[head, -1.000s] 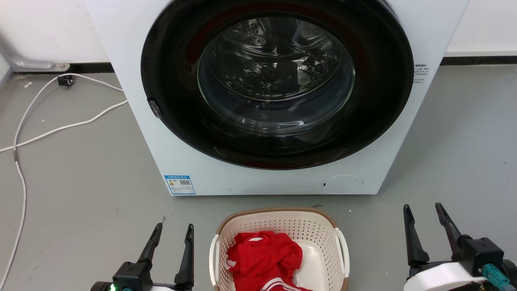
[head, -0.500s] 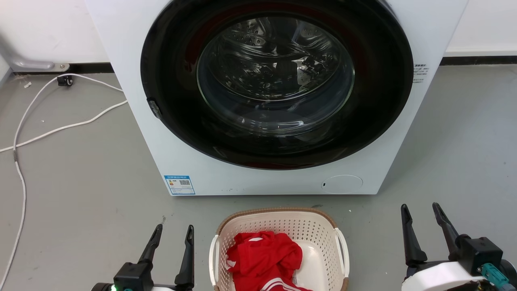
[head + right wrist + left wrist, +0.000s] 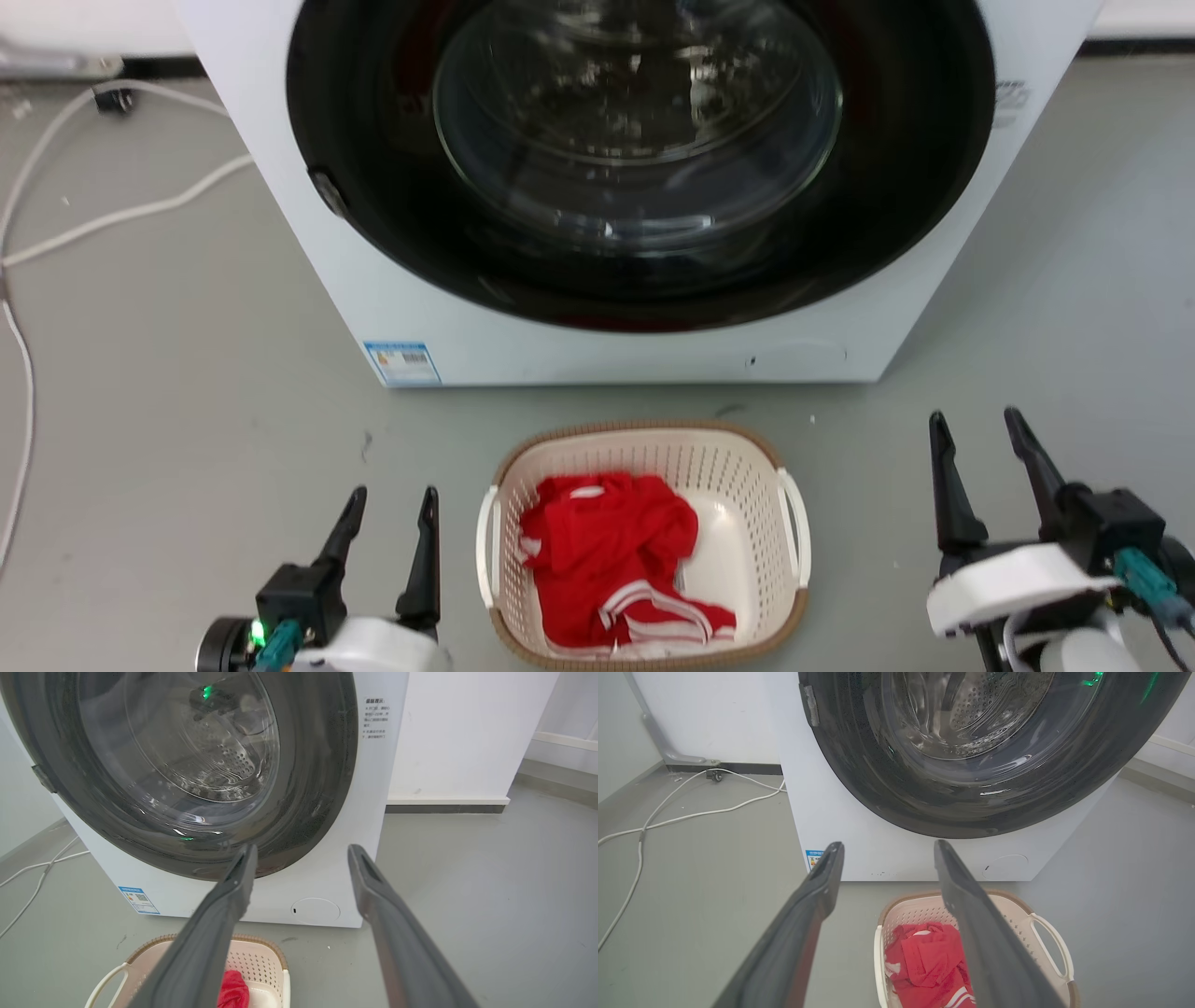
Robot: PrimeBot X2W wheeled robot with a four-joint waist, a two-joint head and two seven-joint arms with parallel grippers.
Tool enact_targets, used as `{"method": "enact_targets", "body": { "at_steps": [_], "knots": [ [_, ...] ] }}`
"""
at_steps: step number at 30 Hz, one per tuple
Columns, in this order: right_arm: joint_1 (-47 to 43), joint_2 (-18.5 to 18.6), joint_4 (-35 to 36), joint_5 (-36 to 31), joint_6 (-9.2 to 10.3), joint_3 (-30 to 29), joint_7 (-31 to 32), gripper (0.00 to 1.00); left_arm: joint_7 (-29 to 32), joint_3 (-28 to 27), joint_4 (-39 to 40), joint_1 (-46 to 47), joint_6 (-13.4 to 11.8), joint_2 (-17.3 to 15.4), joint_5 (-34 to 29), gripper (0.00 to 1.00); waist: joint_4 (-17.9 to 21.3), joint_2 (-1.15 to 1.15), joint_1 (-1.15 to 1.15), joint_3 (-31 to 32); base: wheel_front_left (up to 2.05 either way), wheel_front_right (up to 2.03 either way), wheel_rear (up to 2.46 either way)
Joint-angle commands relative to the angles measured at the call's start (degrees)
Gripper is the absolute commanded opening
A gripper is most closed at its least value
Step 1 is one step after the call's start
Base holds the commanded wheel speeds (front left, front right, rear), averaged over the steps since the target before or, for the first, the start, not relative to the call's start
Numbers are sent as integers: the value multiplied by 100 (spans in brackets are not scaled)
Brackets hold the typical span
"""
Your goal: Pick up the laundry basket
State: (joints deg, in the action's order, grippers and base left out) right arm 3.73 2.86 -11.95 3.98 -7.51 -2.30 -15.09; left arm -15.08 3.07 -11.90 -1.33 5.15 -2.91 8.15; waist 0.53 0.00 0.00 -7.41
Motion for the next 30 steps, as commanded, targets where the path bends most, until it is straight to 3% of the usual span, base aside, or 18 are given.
{"method": "enact_targets", "body": {
  "at_steps": [1,11,12,16,24,30],
  "knots": [
    [157,3,-49,-39,4,-2,-12,100,-13,-22,-60,153,38,3,-56,100,14,0,0,-406,0,0,0],
    [1572,1,-1072,-231,4,177,13,100,-14,-114,-1221,1670,201,-219,-129,100,46,0,0,-1971,0,0,0],
    [2006,4,-1529,-243,4,242,76,100,-13,-53,-1767,2165,214,-325,-87,100,56,0,0,-2303,0,0,0],
    [2537,3,-2145,-270,4,320,219,100,-14,153,-2603,2871,229,-443,-28,100,51,0,0,-2654,0,0,0],
    [3449,2,-3330,-46,4,532,644,100,84,1216,-3983,4134,233,-770,589,100,98,0,0,-3176,0,0,0],
    [4082,4,-4081,48,4,799,1185,100,1213,2233,-4487,4867,234,-1006,1537,100,129,0,0,-3427,0,0,0]
  ]
}}
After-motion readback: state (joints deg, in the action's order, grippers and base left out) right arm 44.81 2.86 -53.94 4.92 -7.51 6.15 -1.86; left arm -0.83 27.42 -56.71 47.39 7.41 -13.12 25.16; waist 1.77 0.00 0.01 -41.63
